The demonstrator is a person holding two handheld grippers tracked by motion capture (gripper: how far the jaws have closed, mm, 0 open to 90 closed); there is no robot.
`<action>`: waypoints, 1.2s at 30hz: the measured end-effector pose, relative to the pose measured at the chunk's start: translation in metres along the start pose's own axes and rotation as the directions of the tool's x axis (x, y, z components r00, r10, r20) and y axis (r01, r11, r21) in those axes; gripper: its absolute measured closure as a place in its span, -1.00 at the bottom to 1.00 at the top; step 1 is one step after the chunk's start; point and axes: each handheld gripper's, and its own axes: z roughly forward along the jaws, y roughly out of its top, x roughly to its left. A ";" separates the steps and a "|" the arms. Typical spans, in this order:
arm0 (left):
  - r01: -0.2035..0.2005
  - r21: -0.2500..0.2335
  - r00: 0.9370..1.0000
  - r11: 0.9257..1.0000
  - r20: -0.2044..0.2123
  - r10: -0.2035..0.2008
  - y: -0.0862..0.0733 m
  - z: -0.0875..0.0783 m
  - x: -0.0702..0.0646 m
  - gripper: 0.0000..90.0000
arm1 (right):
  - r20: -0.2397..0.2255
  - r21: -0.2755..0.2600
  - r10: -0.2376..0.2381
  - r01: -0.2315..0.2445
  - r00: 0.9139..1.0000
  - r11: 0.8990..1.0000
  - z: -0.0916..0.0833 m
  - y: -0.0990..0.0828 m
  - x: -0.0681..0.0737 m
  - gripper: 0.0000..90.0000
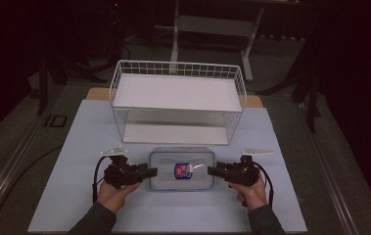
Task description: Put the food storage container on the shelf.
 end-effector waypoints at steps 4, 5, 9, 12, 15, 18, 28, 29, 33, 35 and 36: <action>-0.010 -0.013 1.000 1.000 0.003 0.010 0.001 -0.002 -0.003 0.18 | -0.001 -0.012 -0.010 0.010 1.000 1.000 -0.003 0.003 0.004 0.15; -0.012 -0.016 1.000 1.000 0.005 0.012 0.002 -0.003 -0.003 0.18 | -0.001 -0.015 -0.013 0.013 1.000 1.000 -0.004 0.003 0.005 0.15; -0.030 -0.028 1.000 0.999 0.007 0.030 0.004 -0.004 -0.007 0.18 | 0.006 -0.027 -0.035 0.035 0.999 0.999 -0.008 0.007 0.010 0.16; -0.049 -0.032 0.999 0.998 0.006 0.050 0.006 -0.006 -0.010 0.18 | 0.011 -0.033 -0.049 0.050 0.999 0.998 -0.011 0.009 0.013 0.16; -0.061 -0.042 0.998 0.997 0.004 0.061 0.007 -0.008 -0.012 0.18 | 0.013 -0.039 -0.061 0.062 0.998 0.997 -0.012 0.011 0.016 0.16; -0.074 -0.049 0.997 0.996 0.001 0.074 0.009 -0.010 -0.014 0.18 | 0.014 -0.046 -0.071 0.072 0.997 0.996 -0.013 0.013 0.018 0.16; -0.105 -0.070 0.994 0.992 0.001 0.105 0.016 -0.016 -0.022 0.18 | 0.023 -0.073 -0.111 0.113 0.993 0.991 -0.021 0.021 0.028 0.16; -0.104 -0.071 0.994 0.992 0.001 0.105 0.017 -0.016 -0.022 0.18 | 0.025 -0.073 -0.114 0.115 0.993 0.991 -0.021 0.022 0.029 0.16; -0.106 -0.075 0.994 0.992 0.003 0.106 0.019 -0.018 -0.024 0.18 | 0.029 -0.078 -0.125 0.127 0.992 0.989 -0.022 0.025 0.032 0.16; -0.109 -0.081 0.994 0.991 0.002 0.110 0.021 -0.019 -0.025 0.18 | 0.030 -0.086 -0.129 0.131 0.991 0.988 -0.023 0.027 0.033 0.16; -0.113 -0.082 0.994 0.990 0.002 0.114 0.022 -0.020 -0.026 0.18 | 0.030 -0.087 -0.130 0.132 0.991 0.987 -0.024 0.028 0.034 0.16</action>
